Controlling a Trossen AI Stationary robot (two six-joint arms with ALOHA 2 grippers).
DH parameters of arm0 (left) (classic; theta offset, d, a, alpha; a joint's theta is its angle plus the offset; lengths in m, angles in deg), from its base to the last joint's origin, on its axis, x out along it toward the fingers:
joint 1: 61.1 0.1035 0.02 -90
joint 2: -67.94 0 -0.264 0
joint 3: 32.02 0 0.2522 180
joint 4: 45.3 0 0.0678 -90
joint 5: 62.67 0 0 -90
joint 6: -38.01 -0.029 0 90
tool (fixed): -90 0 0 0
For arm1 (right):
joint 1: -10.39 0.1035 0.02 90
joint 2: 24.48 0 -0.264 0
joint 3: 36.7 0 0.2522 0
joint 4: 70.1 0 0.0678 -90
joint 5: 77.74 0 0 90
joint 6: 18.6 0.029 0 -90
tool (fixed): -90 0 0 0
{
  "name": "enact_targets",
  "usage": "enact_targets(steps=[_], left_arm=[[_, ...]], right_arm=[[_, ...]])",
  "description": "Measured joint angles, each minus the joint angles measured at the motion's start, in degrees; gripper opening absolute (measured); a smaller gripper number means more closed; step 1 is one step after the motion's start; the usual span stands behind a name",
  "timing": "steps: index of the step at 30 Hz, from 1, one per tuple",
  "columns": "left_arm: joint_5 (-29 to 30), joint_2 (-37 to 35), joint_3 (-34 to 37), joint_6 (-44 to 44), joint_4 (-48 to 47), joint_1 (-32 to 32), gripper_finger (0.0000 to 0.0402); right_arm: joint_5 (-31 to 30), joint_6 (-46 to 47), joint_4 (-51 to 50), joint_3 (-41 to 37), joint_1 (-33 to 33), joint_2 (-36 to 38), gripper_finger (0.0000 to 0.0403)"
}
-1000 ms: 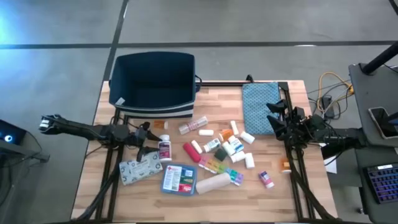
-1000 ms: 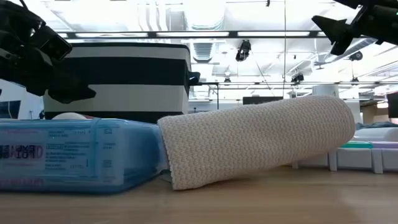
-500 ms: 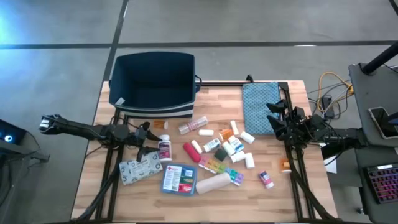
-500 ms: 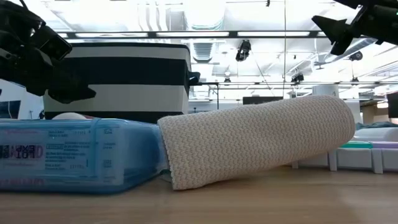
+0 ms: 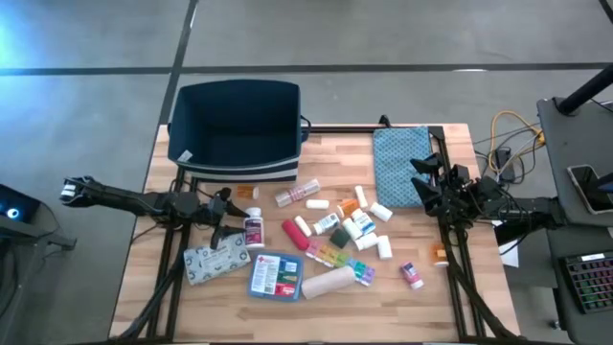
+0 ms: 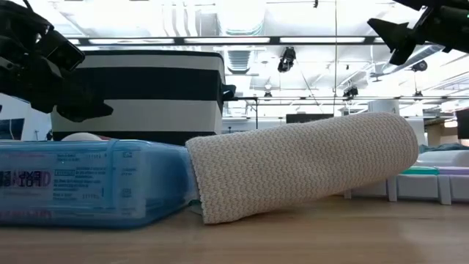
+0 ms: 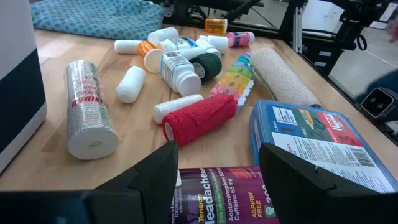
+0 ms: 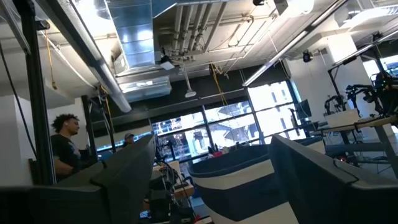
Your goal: Pick & place medical supplies in basket/bin
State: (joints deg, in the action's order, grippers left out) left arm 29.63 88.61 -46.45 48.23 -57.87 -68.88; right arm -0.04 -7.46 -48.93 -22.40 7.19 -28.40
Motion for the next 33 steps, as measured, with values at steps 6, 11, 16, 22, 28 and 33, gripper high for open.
enact_targets(steps=[6, 11, 16, 22, 28, 33], left_arm=[[0.0, 0.0, 0.0, 0.0, 0.0, -0.01, 0.0205], [0.0, 0.0, 0.0, 0.0, 0.0, -0.01, 0.0205], [0.0, 0.0, 0.0, -0.01, 0.0, -0.01, 0.0205], [0.0, 0.0, 0.0, -0.02, 0.0, -0.01, 0.0205], [0.0, 0.0, 0.01, 0.0, 0.02, 0.0, 0.0205], [0.0, 0.0, 0.0, 0.0, 0.02, -0.01, 0.0205]], right_arm=[[-4.56, 14.56, 1.82, 0.0, -0.17, -0.22, 0.0302], [-4.54, 35.29, 2.16, 0.0, -0.17, -0.22, 0.0302], [-5.98, 53.48, 2.59, 0.0, -0.18, -0.33, 0.0302], [-10.39, 56.5, 2.37, 0.01, -0.17, -0.58, 0.0302], [-17.76, 36.83, -3.97, 0.0, -0.26, -0.81, 0.0301], [-16.42, 44.07, -8.18, 0.07, -0.24, -1.75, 0.0302]])
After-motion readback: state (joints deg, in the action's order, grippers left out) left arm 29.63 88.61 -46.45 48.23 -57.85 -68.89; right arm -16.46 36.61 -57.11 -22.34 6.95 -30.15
